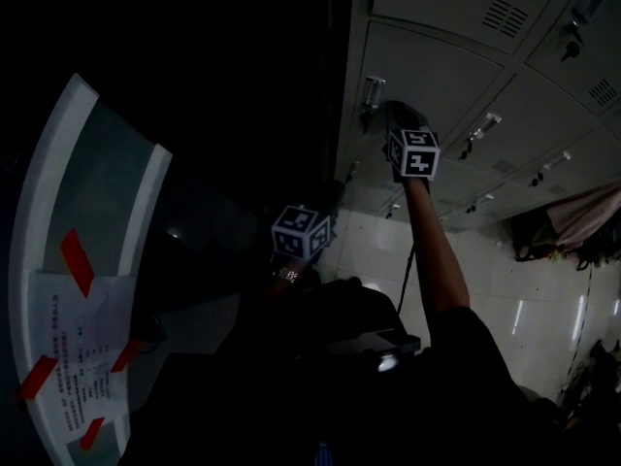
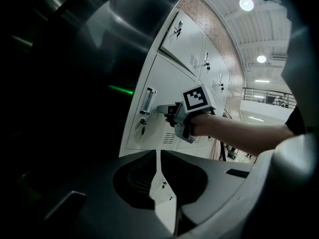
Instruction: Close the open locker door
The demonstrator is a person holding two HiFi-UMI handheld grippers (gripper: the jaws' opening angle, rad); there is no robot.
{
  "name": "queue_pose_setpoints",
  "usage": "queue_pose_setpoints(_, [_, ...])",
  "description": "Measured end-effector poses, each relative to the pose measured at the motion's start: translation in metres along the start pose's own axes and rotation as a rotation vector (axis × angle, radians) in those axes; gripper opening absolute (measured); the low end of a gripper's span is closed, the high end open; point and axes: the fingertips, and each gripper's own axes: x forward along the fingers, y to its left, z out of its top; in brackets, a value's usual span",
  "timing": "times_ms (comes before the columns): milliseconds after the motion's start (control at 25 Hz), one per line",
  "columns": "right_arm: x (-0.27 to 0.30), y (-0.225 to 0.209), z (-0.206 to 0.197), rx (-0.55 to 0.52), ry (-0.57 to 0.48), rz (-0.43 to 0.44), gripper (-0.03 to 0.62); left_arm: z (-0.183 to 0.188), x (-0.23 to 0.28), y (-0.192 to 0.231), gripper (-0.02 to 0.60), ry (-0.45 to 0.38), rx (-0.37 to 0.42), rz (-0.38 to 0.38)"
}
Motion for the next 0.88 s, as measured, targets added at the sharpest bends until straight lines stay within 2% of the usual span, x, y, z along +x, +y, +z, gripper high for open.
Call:
queue_pose_setpoints(160, [-0.041, 0.014, -0.008, 0.067, -0.015, 0.002, 0.026, -0.011, -0.009, -0.007, 0.031, 0.040, -0.010, -0.036])
queue_pose_setpoints(400, [-0.117, 0.066, -0.052, 0.160, -0.010, 0.012, 0.026, -0.029, -0.018, -0.027, 0.031, 0.096, 0.021, -0.096])
queue_pose_setpoints(640, [-0.187, 0.100, -0.105, 0.195, 0.045, 0.039, 0.030, -0.040, -0.033, -0.070, 0.031, 0.090, 0.060, -0.087])
queue_pose_setpoints(680, [-0.201, 0.102, -0.114, 0.213, 0.052, 0.038, 0.058, -0.043, -0.036, -0.080, 0.031, 0.084, 0.055, -0.083])
queue_pose_setpoints(880, [-0.273, 0.098, -0.151, 0.322, 0.069, -0.023, 0.066, -0.072, -0.059, -0.135, 0.031, 0.083, 0.049, -0.060])
